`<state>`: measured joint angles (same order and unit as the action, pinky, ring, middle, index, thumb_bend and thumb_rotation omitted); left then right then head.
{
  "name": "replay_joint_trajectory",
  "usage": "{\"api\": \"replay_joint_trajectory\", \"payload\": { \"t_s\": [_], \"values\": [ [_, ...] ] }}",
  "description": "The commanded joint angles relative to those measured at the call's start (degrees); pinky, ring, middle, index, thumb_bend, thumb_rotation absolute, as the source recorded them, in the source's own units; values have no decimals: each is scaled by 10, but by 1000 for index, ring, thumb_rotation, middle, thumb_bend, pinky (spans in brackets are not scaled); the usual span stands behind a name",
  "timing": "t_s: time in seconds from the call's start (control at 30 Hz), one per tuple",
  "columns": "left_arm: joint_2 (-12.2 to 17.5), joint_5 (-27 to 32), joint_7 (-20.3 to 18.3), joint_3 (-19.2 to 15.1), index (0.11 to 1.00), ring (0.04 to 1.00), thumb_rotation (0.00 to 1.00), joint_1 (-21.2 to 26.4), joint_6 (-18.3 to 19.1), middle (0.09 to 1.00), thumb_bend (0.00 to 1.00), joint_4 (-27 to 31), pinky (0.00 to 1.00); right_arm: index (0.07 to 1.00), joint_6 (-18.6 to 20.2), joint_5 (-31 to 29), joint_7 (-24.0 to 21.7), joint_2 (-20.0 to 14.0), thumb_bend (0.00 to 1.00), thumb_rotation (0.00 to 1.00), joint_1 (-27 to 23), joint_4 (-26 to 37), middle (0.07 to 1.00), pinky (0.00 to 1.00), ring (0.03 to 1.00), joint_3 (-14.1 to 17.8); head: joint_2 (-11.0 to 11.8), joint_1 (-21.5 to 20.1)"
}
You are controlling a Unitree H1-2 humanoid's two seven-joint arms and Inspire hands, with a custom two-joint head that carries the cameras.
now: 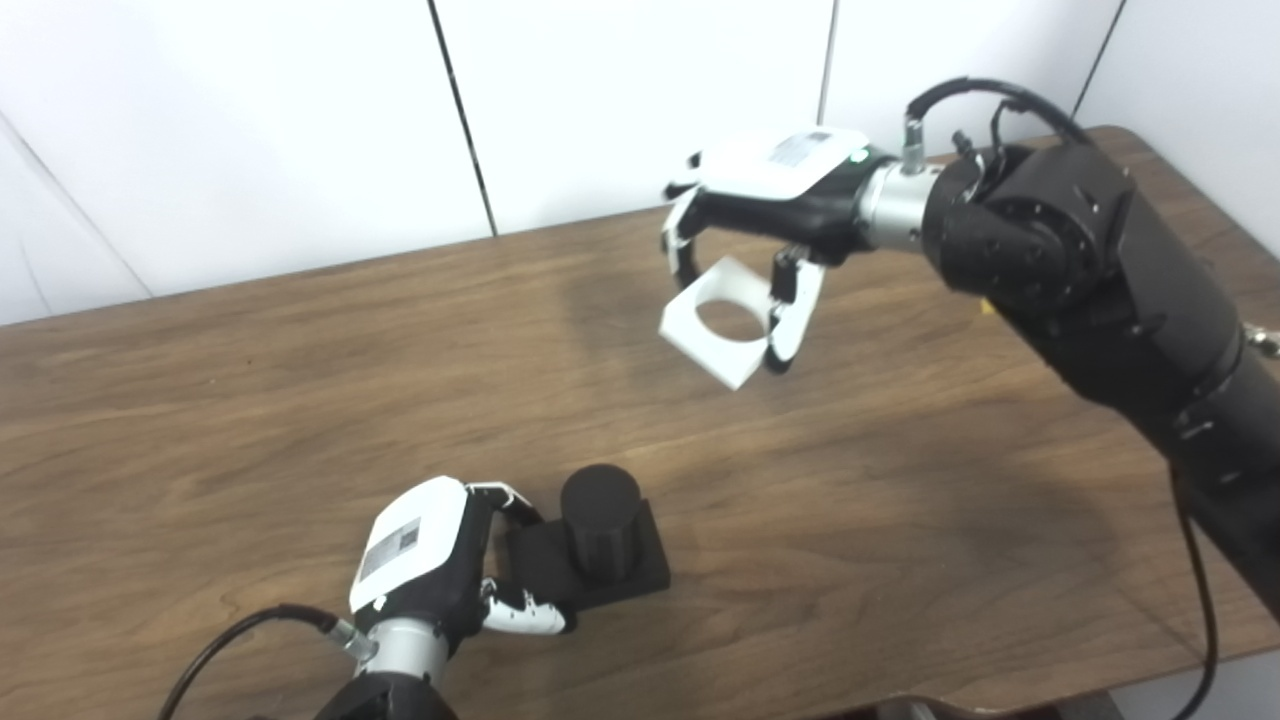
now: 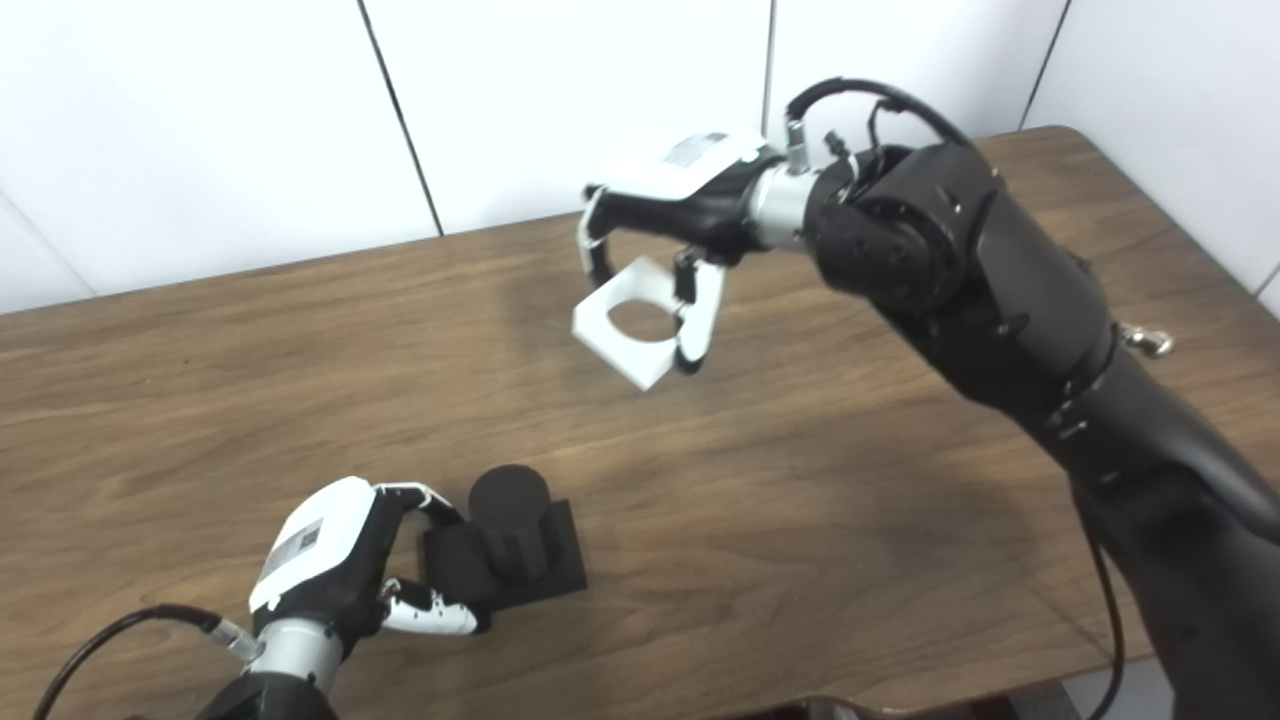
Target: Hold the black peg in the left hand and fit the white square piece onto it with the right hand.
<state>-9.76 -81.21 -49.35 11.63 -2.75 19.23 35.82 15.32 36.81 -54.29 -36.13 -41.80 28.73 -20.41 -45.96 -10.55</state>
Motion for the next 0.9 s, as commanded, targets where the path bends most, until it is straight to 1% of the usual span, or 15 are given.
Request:
{"api": "replay_joint_trajectory", "payload": {
  "t_s": [0.0,0.1,0.2,0.37,0.6,0.87],
  "values": [
    [-14,-4,6,2,482,923,46,19,-7,804,522,11,956,480,14,-3,-3,3,526,142,-28,25,787,1000,919,14,-1,0],
    [-15,-8,1,2,482,922,47,25,-7,805,522,9,952,480,12,-14,-3,17,526,143,-24,33,793,1000,930,17,-6,4],
    [-17,-15,-1,4,483,914,48,29,-8,802,522,7,944,481,4,-16,1,26,526,144,-23,29,799,1000,941,15,-11,12],
    [-22,-29,-3,11,483,904,49,30,-10,800,523,5,928,481,-2,5,-4,39,527,147,-25,35,801,1000,946,1,-16,24],
    [-25,-37,-11,15,483,910,50,32,-9,803,523,7,946,480,-6,15,-15,59,527,146,-20,56,784,1000,928,-11,-22,23],
    [-37,-48,-10,20,483,914,49,31,-5,805,522,5,945,482,-20,8,-26,66,526,142,-10,67,784,1000,923,-27,-28,29]
  ]
}}
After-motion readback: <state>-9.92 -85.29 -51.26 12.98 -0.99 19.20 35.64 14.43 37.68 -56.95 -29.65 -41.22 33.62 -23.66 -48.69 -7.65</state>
